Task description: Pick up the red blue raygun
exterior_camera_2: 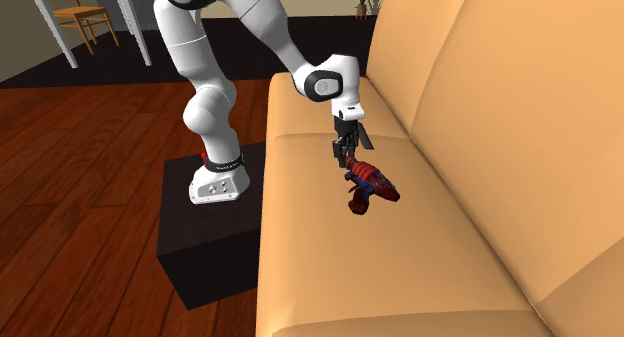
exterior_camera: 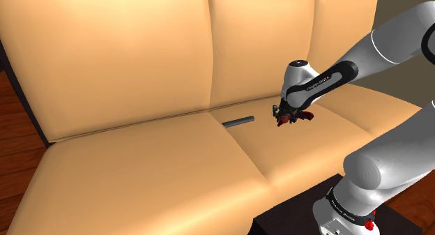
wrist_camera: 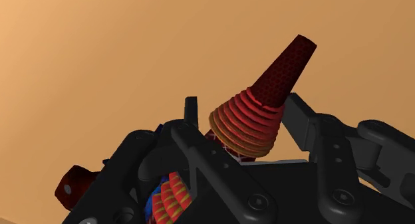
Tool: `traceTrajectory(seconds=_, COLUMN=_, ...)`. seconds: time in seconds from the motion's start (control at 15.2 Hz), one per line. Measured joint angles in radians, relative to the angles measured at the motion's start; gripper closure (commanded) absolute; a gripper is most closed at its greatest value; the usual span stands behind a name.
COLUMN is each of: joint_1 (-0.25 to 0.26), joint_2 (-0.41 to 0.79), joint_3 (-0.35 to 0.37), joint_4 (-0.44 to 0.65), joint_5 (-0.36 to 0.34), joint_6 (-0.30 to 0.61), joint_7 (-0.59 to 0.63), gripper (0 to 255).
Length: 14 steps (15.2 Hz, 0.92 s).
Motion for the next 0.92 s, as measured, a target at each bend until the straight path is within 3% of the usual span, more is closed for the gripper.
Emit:
traceTrajectory(seconds=0.59, joint_1=-0.001, joint_2=0.003, joint_3=0.000, joint_4=0.000, joint_5=-0.002, joint_6=0.004, joint_7=0.002, gripper=255)
traceTrajectory(seconds=0.92, joint_1=0.009, joint_2=-0.050, joint_3=-0.002, joint_4=0.008, joint_5=0.029, joint_6=-0.055, joint_7=-0.030, gripper=255)
